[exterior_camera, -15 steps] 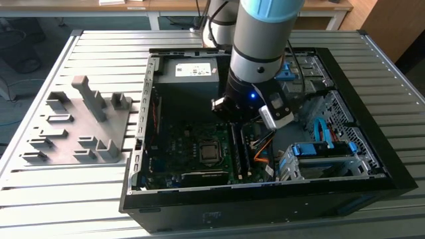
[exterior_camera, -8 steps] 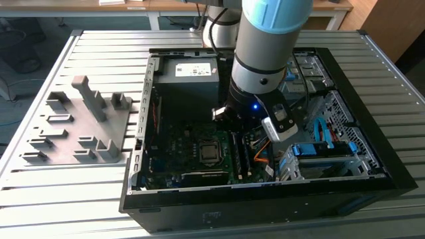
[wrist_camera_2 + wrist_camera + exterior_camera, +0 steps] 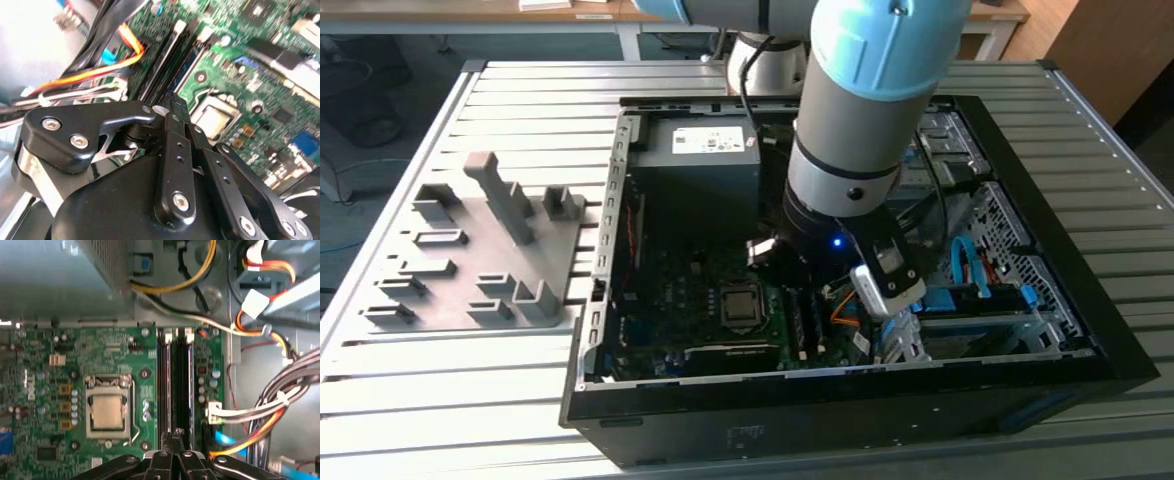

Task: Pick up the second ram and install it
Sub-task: 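Press down the second ram until it locks into place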

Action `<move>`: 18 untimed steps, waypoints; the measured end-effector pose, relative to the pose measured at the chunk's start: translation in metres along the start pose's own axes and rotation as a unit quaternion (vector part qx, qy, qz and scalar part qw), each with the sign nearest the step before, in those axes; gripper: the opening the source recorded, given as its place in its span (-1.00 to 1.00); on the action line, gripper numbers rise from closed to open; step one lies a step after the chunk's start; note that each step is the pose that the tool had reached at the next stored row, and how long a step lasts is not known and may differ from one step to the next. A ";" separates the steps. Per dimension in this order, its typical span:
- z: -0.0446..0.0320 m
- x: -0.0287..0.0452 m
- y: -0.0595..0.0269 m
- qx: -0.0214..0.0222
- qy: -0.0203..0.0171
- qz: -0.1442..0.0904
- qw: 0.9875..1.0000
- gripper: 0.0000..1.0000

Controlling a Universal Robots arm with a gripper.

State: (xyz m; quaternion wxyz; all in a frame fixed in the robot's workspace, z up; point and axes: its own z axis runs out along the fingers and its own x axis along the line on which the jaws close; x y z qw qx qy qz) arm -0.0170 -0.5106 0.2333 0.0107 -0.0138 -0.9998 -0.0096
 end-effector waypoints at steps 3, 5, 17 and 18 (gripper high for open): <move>0.0024 -0.0001 -0.0061 0.000 0.000 0.000 1.000 -0.80; 0.0046 -0.0001 -0.0082 0.000 0.000 0.000 1.000 -0.80; 0.0129 -0.0006 -0.0187 0.001 0.000 -0.001 1.000 -0.80; 0.0133 -0.0006 -0.0195 0.001 0.000 -0.001 1.000 -0.80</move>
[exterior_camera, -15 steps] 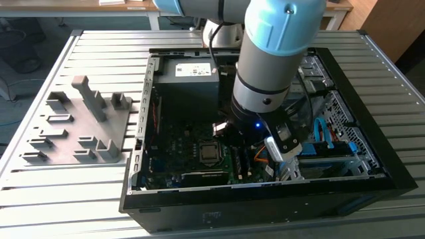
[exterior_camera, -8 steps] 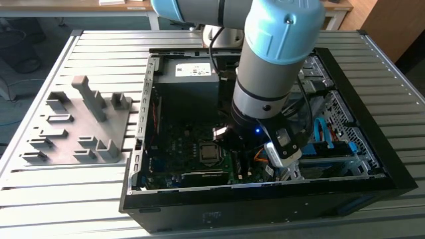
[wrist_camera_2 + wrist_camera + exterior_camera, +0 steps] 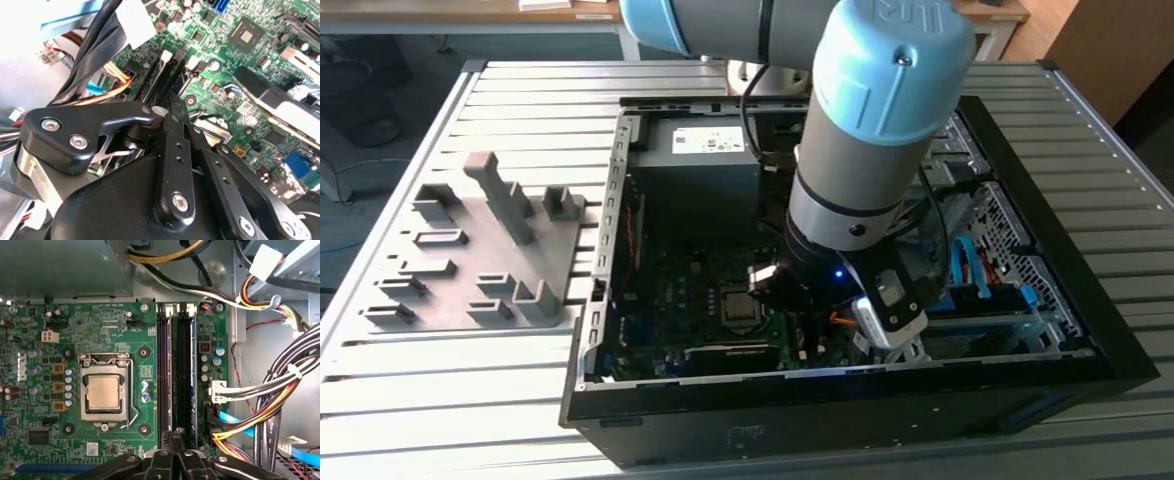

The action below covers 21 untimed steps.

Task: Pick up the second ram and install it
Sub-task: 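Press down the second ram until it locks into place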

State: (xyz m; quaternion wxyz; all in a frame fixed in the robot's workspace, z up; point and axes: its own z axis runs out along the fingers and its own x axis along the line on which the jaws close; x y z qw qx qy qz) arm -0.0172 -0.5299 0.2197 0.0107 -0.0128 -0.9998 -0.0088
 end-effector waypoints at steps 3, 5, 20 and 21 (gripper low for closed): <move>0.0021 -0.0001 -0.0013 0.000 0.000 0.000 1.000 -0.80; 0.0032 -0.0001 -0.0018 0.001 0.000 0.000 1.000 -0.80; -0.0188 0.0005 0.0102 0.000 0.000 0.000 1.000 -0.80; -0.0188 0.0006 0.0124 0.000 0.000 0.000 1.000 -0.80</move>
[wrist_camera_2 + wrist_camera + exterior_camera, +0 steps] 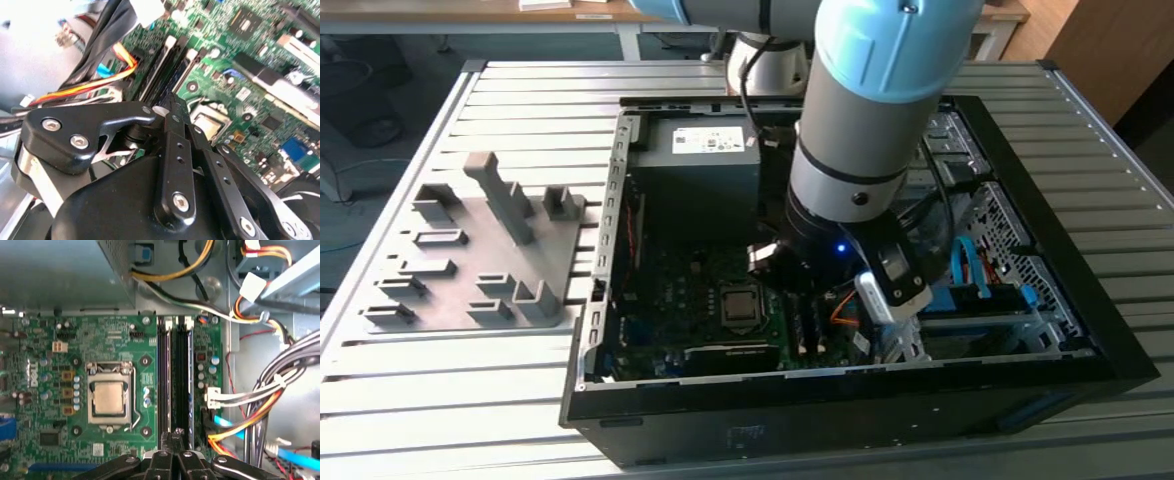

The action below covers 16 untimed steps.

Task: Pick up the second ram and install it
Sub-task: 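Press down the second ram until it locks into place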

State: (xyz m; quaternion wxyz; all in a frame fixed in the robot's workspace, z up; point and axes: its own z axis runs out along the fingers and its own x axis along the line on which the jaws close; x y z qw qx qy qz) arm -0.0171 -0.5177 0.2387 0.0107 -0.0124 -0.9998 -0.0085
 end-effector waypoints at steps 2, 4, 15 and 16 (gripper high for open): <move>0.0000 0.0001 0.0040 0.000 0.000 0.000 1.000 -0.80; 0.0000 0.0002 0.0092 0.000 0.000 0.000 1.000 -0.80; -0.0023 0.0009 0.0365 0.000 0.000 0.000 1.000 -0.80; -0.0051 0.0009 0.0368 0.000 0.000 0.000 1.000 -0.80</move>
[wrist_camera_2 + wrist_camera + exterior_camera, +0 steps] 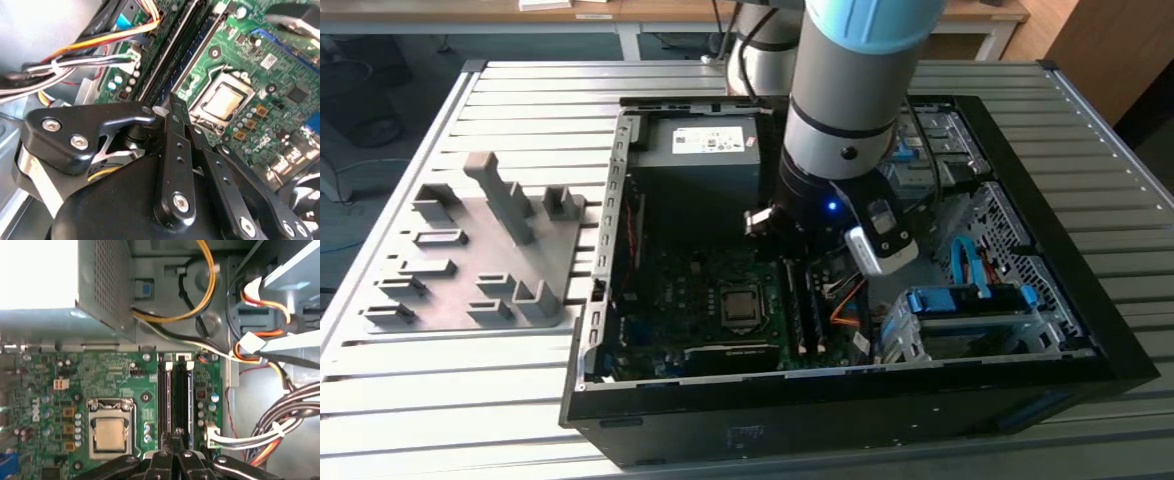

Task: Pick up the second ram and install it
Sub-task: 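Press down the second ram until it locks into place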

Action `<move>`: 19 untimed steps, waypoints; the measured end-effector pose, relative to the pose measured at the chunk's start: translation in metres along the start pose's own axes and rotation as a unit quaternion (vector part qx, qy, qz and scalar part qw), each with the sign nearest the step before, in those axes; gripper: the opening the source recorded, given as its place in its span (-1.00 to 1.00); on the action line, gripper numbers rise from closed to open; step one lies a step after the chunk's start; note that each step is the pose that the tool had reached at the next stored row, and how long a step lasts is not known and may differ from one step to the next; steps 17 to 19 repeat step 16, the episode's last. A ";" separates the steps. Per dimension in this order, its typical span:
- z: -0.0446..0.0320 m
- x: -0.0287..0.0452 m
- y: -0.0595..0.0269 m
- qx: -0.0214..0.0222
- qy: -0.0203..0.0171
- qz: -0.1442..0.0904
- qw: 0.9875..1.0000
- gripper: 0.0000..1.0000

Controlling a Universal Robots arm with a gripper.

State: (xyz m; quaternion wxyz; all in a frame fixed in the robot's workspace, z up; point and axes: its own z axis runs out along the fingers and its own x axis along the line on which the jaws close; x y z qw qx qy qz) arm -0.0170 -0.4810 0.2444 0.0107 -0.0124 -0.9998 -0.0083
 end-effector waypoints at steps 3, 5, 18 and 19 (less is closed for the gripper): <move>-0.0125 0.0003 0.0004 0.000 0.000 0.000 1.000 -0.80; -0.0206 0.0005 0.0005 0.000 0.000 0.000 1.000 -0.80; -0.0331 0.0008 0.0007 0.000 0.000 0.000 1.000 -0.80; -0.0331 0.0008 0.0007 0.000 0.000 0.000 1.000 -0.80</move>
